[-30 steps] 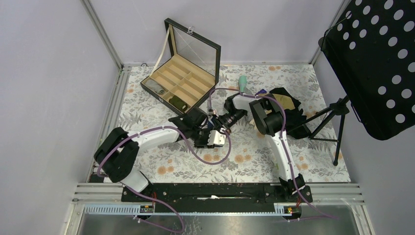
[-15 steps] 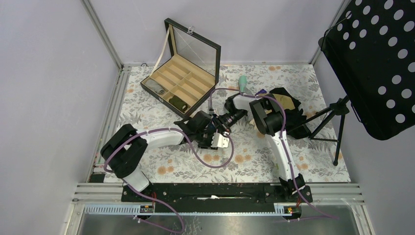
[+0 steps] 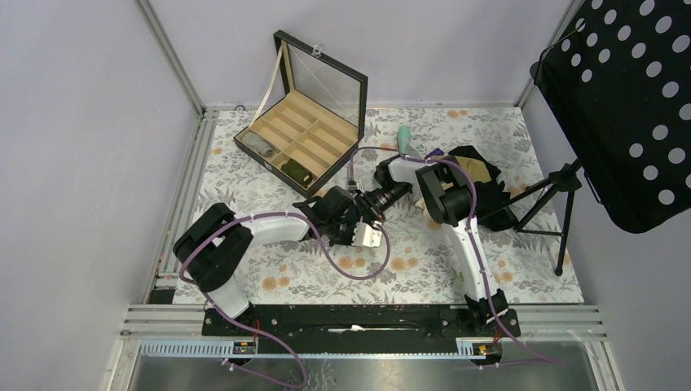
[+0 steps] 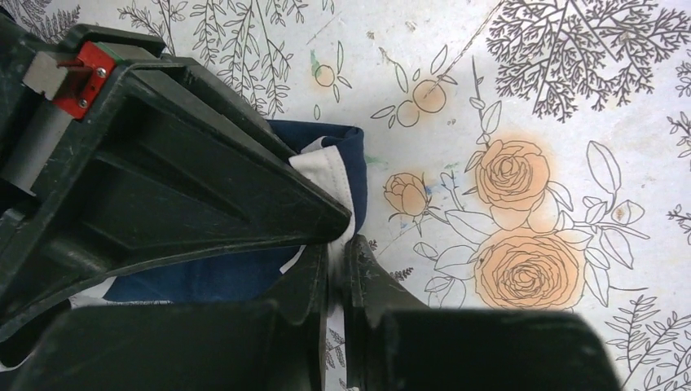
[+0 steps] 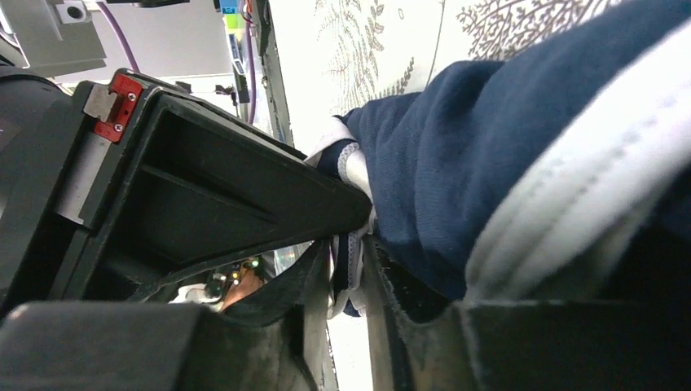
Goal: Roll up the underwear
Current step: Roll the underwear to the center of the board.
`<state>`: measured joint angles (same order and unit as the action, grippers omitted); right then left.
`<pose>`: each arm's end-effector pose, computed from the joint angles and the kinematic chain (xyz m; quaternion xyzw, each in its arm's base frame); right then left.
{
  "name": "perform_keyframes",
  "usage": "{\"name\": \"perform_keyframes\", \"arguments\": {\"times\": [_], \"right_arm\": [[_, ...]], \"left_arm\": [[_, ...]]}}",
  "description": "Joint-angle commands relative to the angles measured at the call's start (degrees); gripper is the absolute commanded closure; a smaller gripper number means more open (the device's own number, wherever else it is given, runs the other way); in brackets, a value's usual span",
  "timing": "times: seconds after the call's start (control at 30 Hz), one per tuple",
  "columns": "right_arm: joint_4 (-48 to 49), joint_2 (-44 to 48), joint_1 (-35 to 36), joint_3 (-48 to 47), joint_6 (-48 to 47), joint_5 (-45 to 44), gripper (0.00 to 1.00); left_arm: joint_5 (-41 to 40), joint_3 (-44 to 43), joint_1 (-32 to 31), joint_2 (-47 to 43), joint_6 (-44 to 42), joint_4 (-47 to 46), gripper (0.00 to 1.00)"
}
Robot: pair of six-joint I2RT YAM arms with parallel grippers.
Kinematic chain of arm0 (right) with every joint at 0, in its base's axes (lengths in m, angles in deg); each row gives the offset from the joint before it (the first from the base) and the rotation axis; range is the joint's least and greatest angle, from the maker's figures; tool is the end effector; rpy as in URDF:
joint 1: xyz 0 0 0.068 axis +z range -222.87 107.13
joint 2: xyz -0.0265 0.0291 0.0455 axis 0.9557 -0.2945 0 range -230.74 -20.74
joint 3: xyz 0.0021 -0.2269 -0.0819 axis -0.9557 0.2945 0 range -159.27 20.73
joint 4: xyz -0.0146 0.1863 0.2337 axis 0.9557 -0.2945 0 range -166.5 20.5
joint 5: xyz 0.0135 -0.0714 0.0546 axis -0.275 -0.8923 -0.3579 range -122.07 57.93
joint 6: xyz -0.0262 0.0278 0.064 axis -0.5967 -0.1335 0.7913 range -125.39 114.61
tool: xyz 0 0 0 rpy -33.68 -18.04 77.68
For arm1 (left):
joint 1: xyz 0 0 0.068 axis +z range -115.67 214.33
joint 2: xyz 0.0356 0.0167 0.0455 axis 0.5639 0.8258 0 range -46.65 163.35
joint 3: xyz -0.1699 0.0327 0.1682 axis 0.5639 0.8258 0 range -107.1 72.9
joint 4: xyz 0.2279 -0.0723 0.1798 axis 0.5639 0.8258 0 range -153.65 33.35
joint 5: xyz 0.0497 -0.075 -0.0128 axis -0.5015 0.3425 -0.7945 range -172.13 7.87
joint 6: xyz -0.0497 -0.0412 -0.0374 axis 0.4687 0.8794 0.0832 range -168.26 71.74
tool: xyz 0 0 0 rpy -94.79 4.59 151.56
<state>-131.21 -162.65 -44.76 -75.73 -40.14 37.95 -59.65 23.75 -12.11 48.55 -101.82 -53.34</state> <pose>0.3397 0.2481 0.0041 0.3493 -0.7357 -0.5734 0.0892 0.2272 -0.2737 0.0705 0.7554 0.5603 -0.1685 0.2949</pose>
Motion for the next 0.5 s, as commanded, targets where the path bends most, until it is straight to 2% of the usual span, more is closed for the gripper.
{"name": "perform_keyframes", "arguments": {"times": [0.0,0.07,0.13,0.37,0.47], "right_arm": [[2.17,4.41,-0.21,1.37,-3.27,-7.55,0.65],[1.96,8.16,-0.98,1.09,-3.23,-7.95,0.58],[1.44,10.79,-2.01,0.22,-3.53,-8.29,0.56],[1.45,15.51,-3.99,0.57,-5.71,-15.70,0.57],[5.56,20.41,-5.86,1.94,-4.35,-17.45,0.61]], "left_arm": [[4.16,-0.21,-0.56,0.33,0.13,1.12,1.00],[4.81,-0.38,-0.59,0.32,0.85,2.49,1.00],[5.10,-0.66,-0.59,0.26,1.59,3.32,1.00],[6.76,-3.83,-0.59,1.97,3.07,8.27,1.00],[9.19,-7.64,-0.37,4.33,3.10,13.67,1.00]]}}
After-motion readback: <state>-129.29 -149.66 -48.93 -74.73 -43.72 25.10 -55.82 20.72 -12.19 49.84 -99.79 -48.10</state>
